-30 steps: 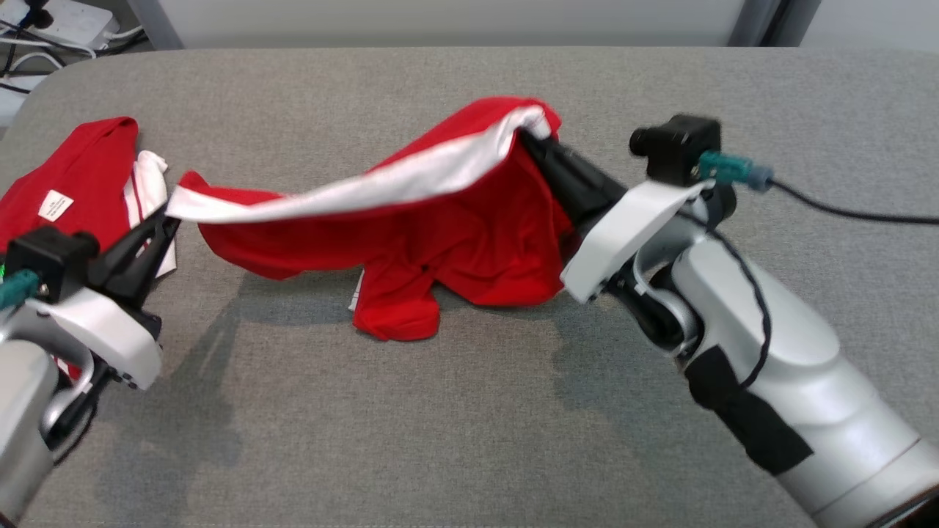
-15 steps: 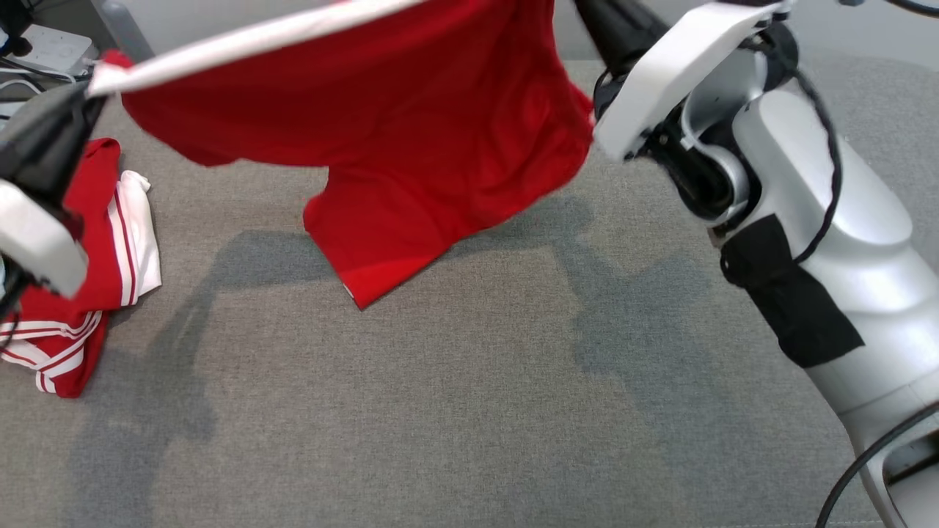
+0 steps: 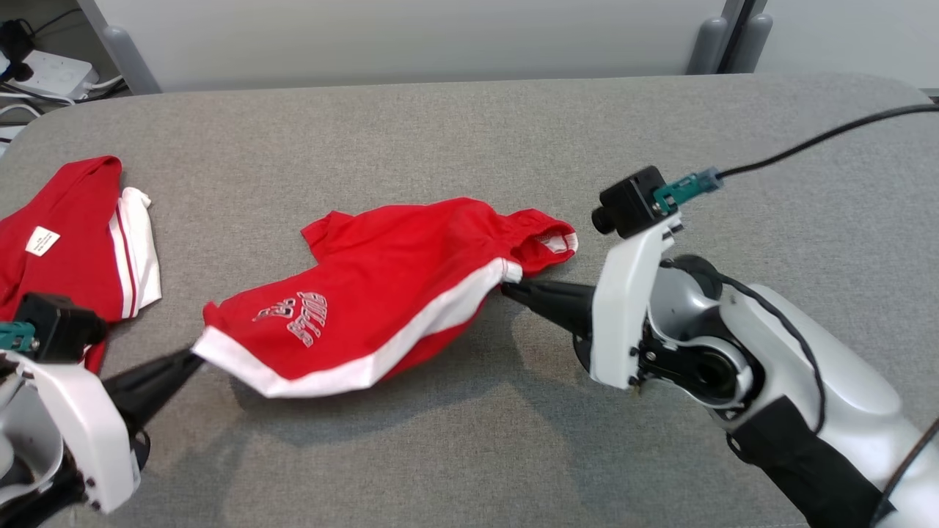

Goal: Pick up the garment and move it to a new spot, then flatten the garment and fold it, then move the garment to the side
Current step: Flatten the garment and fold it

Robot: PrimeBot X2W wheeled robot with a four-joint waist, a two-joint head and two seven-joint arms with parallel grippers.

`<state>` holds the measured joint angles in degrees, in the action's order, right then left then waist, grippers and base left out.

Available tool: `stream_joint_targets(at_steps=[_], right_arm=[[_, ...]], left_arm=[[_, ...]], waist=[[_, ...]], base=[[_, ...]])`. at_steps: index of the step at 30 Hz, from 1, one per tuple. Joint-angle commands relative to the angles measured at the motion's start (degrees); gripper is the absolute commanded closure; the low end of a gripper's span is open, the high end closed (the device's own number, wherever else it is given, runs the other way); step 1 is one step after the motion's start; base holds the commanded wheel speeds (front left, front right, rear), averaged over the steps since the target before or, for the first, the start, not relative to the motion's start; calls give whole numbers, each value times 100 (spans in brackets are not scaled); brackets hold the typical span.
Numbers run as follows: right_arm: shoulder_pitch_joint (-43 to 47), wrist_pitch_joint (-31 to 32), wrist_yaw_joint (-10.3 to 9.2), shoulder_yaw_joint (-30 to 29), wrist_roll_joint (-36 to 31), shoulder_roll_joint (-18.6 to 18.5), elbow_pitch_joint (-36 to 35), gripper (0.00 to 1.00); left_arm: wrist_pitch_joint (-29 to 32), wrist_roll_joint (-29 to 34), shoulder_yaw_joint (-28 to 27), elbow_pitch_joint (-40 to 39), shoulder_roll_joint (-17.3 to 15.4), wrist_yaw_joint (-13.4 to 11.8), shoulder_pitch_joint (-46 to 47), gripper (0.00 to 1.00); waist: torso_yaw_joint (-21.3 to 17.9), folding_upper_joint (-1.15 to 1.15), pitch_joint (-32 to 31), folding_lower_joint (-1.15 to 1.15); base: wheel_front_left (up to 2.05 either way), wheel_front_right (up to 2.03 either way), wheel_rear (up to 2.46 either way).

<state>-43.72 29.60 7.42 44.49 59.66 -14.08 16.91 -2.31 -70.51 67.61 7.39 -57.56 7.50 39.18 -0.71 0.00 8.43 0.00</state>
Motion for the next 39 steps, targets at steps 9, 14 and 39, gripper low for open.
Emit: stream_joint_targets(at_steps=[9,14,39], right_arm=[[987,1542,7,-1567,-439,218,-1227,100],[661,1451,7,-2483,-1886,1075,-476,100],[-2428,-3536,7,-1238,-1204,1120,3040,100]], left_arm=[[1426,-1532,67,-1859,-1499,-1,459,100],[2212,-2236,-39,-1359,-1234,-1,794,100],[-1268,489,-2449,407,154,-1,1128,100]], waist=[[-20,0,454,0],[25,0,1333,0],[-46,0,2058,0]], base=[[0,0,0],[0,0,0],[0,0,0]])
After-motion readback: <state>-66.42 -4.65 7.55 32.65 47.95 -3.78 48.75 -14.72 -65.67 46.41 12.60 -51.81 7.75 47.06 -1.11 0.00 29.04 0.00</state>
